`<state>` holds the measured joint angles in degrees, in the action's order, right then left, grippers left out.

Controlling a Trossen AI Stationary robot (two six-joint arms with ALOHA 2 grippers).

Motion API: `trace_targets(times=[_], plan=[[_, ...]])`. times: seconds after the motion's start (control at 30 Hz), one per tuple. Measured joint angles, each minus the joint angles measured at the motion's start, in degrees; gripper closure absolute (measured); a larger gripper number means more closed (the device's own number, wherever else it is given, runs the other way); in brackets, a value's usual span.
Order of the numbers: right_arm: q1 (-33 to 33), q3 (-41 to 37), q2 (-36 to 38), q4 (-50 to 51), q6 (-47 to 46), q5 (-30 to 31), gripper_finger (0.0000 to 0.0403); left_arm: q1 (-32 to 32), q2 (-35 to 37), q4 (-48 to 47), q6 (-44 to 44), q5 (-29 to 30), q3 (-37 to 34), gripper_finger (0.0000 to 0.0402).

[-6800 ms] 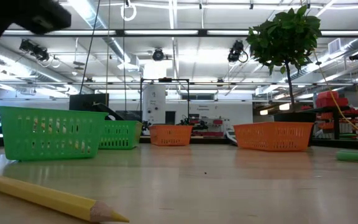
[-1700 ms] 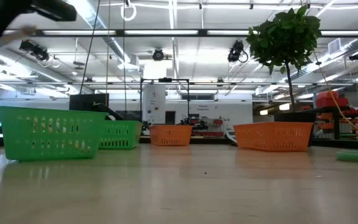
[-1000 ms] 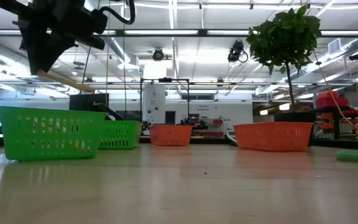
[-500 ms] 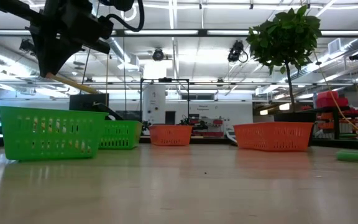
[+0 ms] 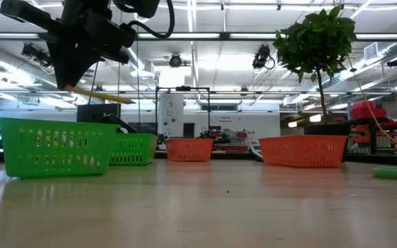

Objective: Sort crayons/erasers/pens/pencils in bins
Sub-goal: Put the yellow pencil into the bottom green bin

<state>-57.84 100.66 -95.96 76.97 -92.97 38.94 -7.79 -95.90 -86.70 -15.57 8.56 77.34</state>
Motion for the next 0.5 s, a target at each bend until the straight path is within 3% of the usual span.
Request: trace_targets(times=[0.37, 0.5], plan=[[-0.02, 0.0, 0.0, 0.0, -0.76, 0.0, 0.0276, 0.02, 0.0, 0.49, -1.82, 0.02, 0.0, 0.0358], [-0.02, 0.0, 0.0, 0.0, -0.85, 0.0, 0.0276, 0.02, 0.0, -3.43, -1.76, 0.59, 0.0, 0.036]])
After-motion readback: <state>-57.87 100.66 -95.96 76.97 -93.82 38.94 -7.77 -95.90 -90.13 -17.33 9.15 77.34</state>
